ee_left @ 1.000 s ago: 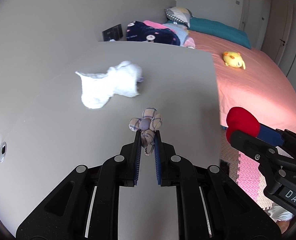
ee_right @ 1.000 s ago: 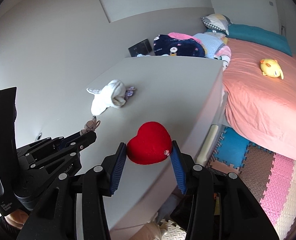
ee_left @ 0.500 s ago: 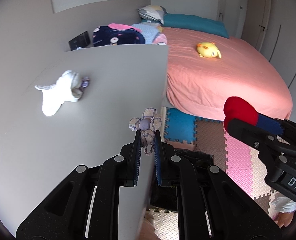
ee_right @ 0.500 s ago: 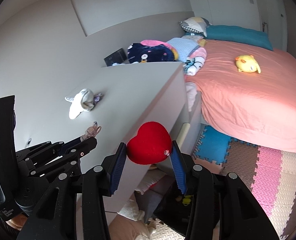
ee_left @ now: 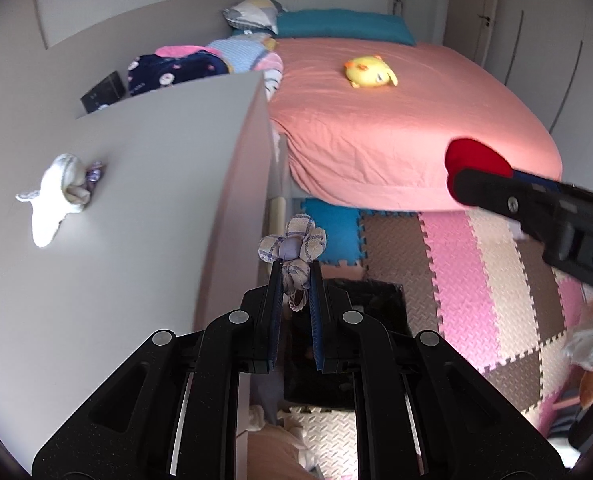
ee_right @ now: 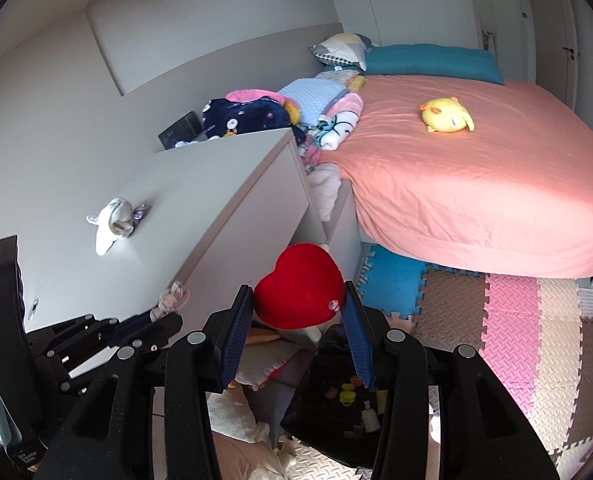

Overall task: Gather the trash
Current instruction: 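Carry the flower toy and red heart over the black bin, then bring both open grippers back up to the desk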

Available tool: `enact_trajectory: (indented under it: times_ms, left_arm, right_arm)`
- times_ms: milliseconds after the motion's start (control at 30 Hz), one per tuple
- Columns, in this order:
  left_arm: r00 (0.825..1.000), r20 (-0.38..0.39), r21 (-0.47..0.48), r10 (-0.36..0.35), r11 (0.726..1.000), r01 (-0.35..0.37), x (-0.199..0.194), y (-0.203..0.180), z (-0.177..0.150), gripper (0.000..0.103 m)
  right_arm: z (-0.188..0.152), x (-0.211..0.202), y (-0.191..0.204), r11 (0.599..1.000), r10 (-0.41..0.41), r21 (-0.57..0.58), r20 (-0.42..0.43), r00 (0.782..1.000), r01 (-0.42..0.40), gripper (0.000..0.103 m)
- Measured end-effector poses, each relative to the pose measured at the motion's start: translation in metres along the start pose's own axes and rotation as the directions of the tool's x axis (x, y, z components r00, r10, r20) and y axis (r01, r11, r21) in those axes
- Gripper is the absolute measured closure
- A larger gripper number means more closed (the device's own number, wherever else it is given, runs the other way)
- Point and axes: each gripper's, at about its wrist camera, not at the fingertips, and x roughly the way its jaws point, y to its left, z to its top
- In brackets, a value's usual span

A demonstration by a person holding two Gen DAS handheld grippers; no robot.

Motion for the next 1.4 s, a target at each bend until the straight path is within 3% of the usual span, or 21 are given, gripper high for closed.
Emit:
enact_trajectory:
  times_ms: [33,67,100,133,167,300,667,1400]
  left_arm:
    - [1.0,-0.026,0.01,-0.004,1.0,0.004,0.004,-0.002,-0.001,0.086]
    - [0.999,-0.053,0.017,0.004,1.0,-0.003,0.008,-0.004,-0.002,0.07]
    - [0.998,-0.062,0.019,0.018,1.0,-0.017,0.009,-0.005,-0.003,0.055]
    - [0.998,-0.056,0.018,0.037,0.999,-0.036,0.008,-0.005,-0.003,0.018]
    - [0.998,-0.033,0.015,0.06,0.998,-0.059,0.005,-0.005,-0.003,0.008]
    - [0.997,-0.011,0.038,0.072,0.997,-0.071,-0.003,-0.004,-0.002,0.008]
    - [0.997,-0.028,0.003,0.071,0.997,-0.071,0.002,0.003,-0.005,0.008]
    - [0.996,-0.019,-0.112,0.086,0.99,-0.088,-0.005,0.041,0.007,0.008]
  right_arm:
    - [0.0,0.003,-0.003,1.0,-0.005,-0.002,-0.018,1.0,0.005,0.056]
    - [0.001,0.006,-0.004,1.0,-0.013,-0.01,-0.033,0.999,0.012,0.051]
    - [0.001,0.008,-0.007,1.0,-0.028,-0.014,-0.043,0.999,0.027,0.034]
    - [0.001,0.009,-0.01,0.999,-0.049,-0.005,-0.041,0.998,0.049,0.029]
    - [0.0,0.009,-0.012,0.998,-0.061,0.003,-0.032,0.998,0.062,0.027]
    - [0.0,0.01,-0.02,0.995,-0.095,0.022,-0.026,0.995,0.095,0.027]
    - [-0.002,0.017,-0.022,0.996,-0.086,0.032,-0.039,0.996,0.087,0.027]
    - [0.008,0.037,0.014,0.999,-0.034,-0.019,-0.044,0.998,0.033,0.027]
